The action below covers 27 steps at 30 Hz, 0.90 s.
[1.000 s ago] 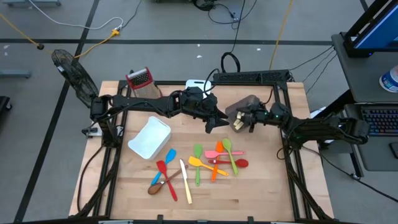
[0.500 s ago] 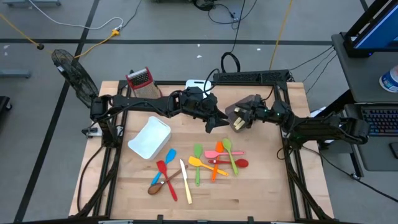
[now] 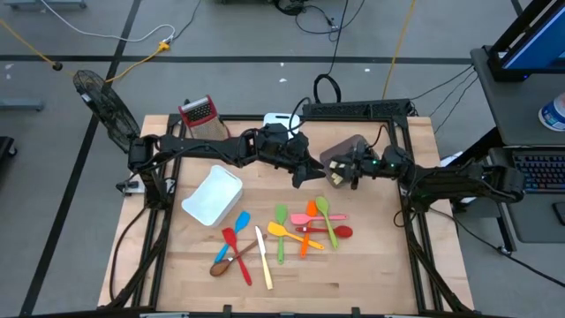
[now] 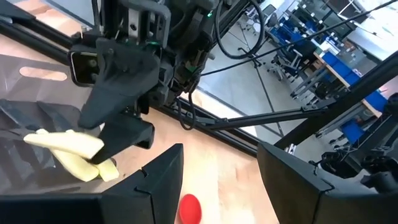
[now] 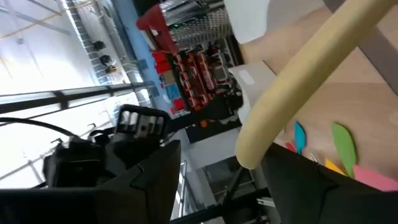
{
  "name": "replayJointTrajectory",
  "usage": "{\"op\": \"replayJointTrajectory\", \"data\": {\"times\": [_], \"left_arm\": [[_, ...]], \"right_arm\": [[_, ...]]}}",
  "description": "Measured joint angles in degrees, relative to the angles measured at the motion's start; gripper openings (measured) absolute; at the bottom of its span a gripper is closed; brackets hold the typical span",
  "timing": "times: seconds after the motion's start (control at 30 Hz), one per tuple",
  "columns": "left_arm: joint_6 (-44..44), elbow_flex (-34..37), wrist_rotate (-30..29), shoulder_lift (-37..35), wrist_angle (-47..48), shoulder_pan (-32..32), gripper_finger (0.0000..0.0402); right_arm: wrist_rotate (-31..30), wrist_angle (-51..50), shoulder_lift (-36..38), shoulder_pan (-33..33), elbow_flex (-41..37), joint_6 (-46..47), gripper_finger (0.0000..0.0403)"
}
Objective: Pick & Place Kitchen Items
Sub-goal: Put the yellow table knife into the black bin
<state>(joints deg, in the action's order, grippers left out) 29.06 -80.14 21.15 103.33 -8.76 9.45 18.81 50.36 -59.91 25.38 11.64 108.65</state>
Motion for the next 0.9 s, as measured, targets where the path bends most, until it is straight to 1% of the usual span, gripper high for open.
{"op": "replayJointTrajectory", "data": {"times": [0.1, 0.17, 0.23, 0.33, 0.5, 0.63, 0.77, 0.9], "left_arm": [[0.0, 0.0, 0.0, 0.02, -0.98, -0.35, 0.0209], [0.26, 0.0, 0.0, 0.01, -1.59, -0.64, 0.0209], [0.86, 0.0, 0.0, 0.02, -2.02, -1.01, 0.0209], [1.16, 0.0, 0.0, 0.0, -2.05, -1.55, 0.0209], [1.28, 0.0, -0.01, 0.02, -2.05, -2.6, 0.0209], [1.74, 0.0, -0.02, 0.02, -2.21, -3.34, 0.0209], [2.36, 0.0, -0.02, 0.02, -2.29, -4.07, 0.0209], [2.99, 0.0, -0.04, 0.02, -2.28, -5.18, 0.0209]], "right_arm": [[2.24, -3.58, 0.01, 0.34, 0.0, 0.76, 0.0211], [2.31, -6.94, 0.0, 0.38, -0.01, -0.15, 0.0211], [2.31, -8.21, -0.01, 0.38, -0.02, -1.44, 0.0212], [2.95, -6.43, -0.01, 0.38, -0.02, -1.79, 0.0214], [8.51, -5.7, 0.01, 0.38, -0.02, 0.81, 0.0214], [10.07, -5.75, 0.01, 0.38, -0.02, 1.74, 0.0214], [10.03, -2.25, 0.01, 0.38, -0.02, 0.58, 0.0215], [10.03, 5.97, 0.01, 0.38, -0.04, -0.28, 0.0215]]}}
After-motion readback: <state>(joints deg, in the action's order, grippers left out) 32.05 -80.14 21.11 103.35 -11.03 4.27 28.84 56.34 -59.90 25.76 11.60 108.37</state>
